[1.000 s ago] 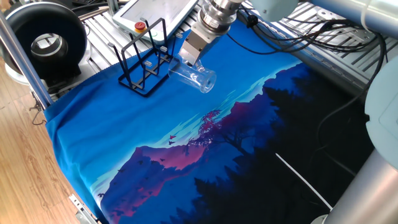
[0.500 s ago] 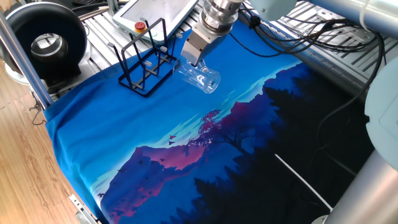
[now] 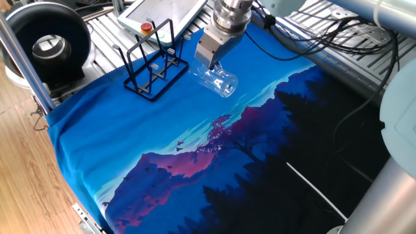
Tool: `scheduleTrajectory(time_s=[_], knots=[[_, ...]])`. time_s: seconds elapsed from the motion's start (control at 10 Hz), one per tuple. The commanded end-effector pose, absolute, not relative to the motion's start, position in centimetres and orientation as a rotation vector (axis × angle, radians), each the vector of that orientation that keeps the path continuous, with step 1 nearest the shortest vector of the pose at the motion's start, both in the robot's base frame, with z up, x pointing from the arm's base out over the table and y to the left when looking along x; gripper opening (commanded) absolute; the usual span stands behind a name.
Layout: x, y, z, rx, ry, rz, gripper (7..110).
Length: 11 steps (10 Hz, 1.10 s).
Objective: Put the cup on the cup rack
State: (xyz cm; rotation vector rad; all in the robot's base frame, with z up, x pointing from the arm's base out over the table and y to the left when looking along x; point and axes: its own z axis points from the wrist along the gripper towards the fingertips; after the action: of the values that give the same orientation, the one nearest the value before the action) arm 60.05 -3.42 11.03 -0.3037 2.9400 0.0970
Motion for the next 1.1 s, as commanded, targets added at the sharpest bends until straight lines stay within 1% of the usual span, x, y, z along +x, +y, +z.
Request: scheduleTrajectory(time_s=[0.0,0.2,0.4,0.6,1.0], knots=[[60.9,-3.2,13.9,-0.319,2.969,0.096,7],[61.4,-3.0,15.4,-0.354,2.983,0.097,7],[60.6,-2.6,15.5,-0.374,3.027,0.090,7],[60.5,-2.1,16.1,-0.381,3.055,0.060,7],[60.6,-1.4,16.1,-0.402,3.080,0.044,7]])
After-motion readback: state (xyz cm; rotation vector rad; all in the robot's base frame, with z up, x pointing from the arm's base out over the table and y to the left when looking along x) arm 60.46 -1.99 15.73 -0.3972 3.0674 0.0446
